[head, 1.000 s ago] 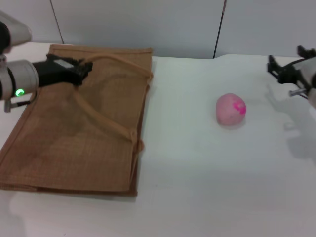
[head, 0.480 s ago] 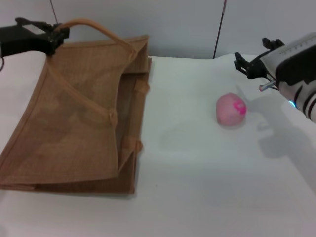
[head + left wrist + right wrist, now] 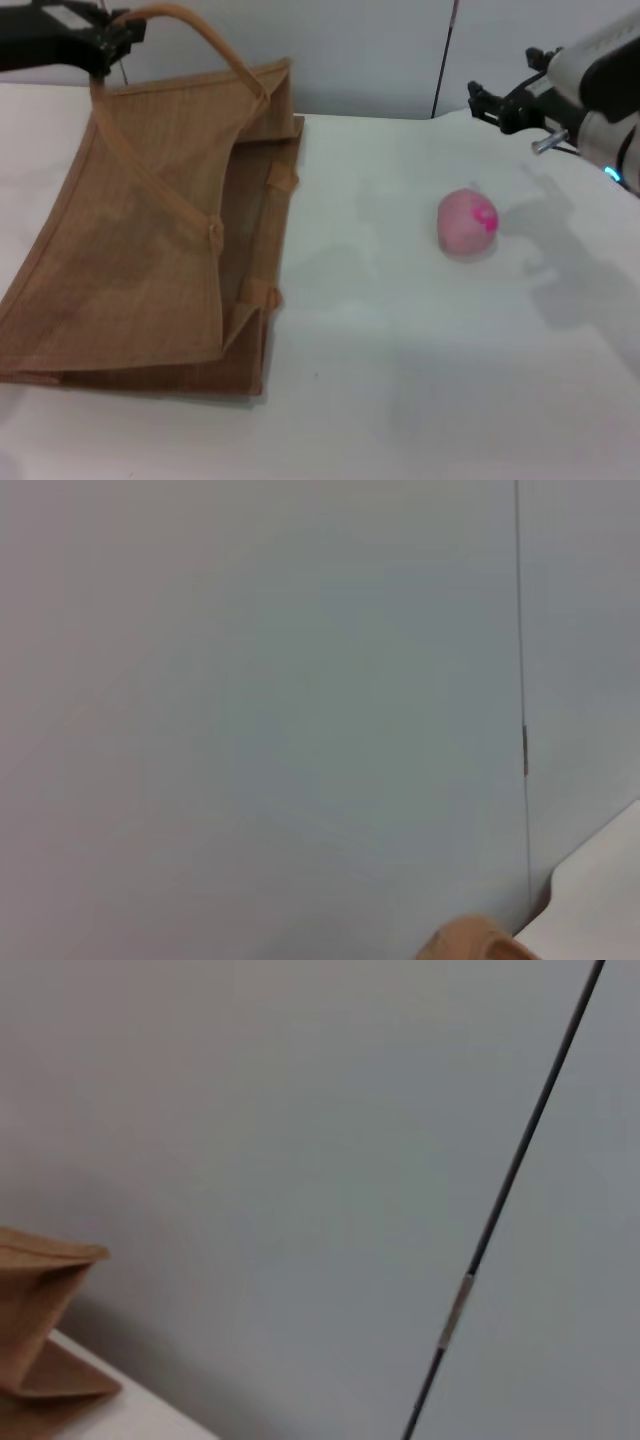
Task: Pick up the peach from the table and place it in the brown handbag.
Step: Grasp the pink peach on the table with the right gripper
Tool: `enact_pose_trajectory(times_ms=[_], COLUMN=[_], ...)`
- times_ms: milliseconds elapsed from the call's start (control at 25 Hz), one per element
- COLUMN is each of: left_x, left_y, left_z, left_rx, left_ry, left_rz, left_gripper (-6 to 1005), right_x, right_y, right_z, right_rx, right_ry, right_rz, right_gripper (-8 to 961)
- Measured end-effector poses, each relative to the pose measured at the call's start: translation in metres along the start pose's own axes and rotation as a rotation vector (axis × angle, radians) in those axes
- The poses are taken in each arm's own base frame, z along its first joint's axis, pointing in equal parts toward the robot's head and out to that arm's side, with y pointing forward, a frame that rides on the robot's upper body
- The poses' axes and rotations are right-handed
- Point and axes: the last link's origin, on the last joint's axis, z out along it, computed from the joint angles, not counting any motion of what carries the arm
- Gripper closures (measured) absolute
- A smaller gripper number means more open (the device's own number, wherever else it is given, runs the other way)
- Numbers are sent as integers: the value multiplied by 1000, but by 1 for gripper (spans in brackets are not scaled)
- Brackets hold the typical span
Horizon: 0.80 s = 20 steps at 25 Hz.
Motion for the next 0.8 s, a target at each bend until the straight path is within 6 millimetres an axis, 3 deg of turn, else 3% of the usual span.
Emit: enact_pose_trajectory(times_ms=[400,800], left_x=[42,63], left_y=[3,11], left_z=[-19,-26], left_rx=[8,-10], left_ry=[42,50], left_rz=[100,144], left_gripper=[875,874], right_x=[-5,-18], right_y=[12,4], right_z=[-12,-33], right_rx=[-139,-208], right_ry=[125,260], right_rz=[-44,-102], right_gripper=[131,81])
